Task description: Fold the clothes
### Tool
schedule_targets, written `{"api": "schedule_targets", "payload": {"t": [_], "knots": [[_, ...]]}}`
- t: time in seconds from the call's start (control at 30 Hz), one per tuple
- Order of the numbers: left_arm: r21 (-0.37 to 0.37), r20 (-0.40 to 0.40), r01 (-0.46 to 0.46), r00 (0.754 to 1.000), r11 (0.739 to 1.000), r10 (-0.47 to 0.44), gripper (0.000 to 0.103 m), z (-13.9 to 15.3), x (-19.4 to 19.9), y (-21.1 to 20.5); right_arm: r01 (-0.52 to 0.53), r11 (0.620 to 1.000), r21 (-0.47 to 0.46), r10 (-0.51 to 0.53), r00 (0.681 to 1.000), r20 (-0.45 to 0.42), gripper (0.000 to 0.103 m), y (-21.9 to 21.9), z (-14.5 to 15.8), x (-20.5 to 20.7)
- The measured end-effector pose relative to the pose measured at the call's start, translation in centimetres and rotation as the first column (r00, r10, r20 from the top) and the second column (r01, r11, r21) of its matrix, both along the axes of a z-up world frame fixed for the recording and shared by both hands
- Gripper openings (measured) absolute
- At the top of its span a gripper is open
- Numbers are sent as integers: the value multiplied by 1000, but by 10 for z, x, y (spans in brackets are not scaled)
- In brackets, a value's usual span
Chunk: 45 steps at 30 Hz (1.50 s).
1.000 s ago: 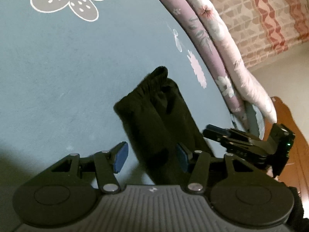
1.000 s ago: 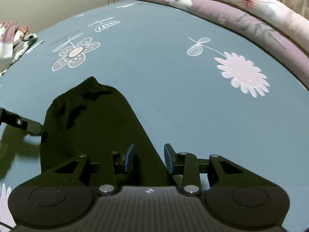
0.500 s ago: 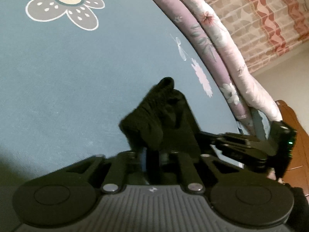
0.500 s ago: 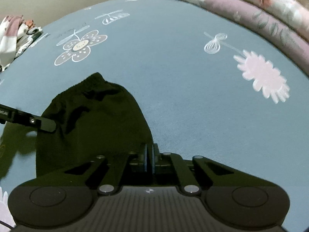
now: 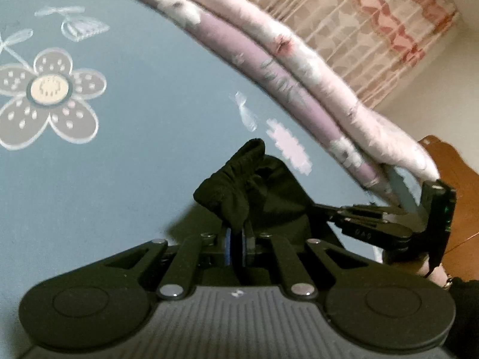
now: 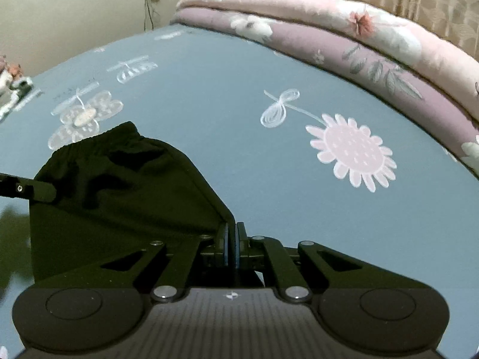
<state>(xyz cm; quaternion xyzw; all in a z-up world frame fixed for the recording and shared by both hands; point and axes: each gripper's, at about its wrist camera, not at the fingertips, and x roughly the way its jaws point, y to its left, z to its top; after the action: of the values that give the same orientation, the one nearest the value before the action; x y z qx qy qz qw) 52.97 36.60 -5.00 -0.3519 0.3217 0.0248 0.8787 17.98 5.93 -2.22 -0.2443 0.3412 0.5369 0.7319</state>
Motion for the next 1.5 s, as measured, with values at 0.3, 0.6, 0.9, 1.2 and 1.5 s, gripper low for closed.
{"api": "schedule_targets", "payload": {"t": [0.3, 0.6, 0.9, 1.2, 1.5], "knots": [[102, -94, 12, 996, 995, -3, 30, -7, -9, -2, 42, 999, -18, -42, 999, 19, 17, -13, -6, -1], [384, -32, 203, 978, 901, -206, 42, 33, -22, -42, 258, 966, -30, -259, 965, -46, 26, -137, 32, 4], [528, -130, 382, 919, 758, -372, 44, 4, 19, -101, 445, 893, -66, -447, 894, -21, 30, -195, -23, -19], [446, -125, 327, 945, 833, -303, 44, 16, 38, -76, 506, 863, 2, -505, 862, -31, 45, -174, -28, 17], [421, -148, 343, 939, 840, -309, 57, -2, 93, -66, 469, 883, 40, -466, 883, -65, 49, -204, -1, -36]]}}
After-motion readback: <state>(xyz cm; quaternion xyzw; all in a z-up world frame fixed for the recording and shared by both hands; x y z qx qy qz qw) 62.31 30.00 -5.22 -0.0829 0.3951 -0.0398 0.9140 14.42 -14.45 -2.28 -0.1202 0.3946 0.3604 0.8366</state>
